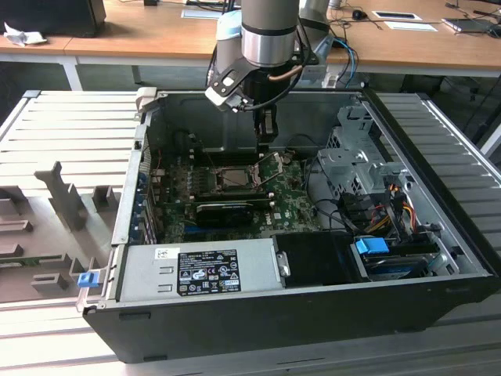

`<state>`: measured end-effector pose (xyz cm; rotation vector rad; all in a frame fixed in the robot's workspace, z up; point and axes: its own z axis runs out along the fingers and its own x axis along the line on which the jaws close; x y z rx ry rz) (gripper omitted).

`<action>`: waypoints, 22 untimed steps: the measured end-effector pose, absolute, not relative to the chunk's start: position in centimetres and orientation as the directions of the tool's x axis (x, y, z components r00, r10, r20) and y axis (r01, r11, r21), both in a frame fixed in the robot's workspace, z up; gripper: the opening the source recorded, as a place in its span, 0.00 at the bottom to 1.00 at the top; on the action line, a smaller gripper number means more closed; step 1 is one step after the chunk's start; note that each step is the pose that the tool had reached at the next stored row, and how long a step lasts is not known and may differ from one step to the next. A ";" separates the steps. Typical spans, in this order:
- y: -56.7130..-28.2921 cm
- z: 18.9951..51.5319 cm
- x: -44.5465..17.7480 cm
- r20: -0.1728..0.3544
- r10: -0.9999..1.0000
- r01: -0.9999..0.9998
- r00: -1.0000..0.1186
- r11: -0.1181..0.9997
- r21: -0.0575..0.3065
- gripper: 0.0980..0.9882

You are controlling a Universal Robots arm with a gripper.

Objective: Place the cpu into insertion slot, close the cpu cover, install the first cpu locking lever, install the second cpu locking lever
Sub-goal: 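Close the cpu cover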

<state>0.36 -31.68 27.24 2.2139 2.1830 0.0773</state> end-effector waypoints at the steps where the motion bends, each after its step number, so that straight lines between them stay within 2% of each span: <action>1: -31.6 27.6 0.4 0.013 1.000 0.998 0.014 -0.014 0.057 0.01; 22: -31.5 27.5 3.4 0.013 1.000 0.998 0.014 -0.014 0.057 0.01</action>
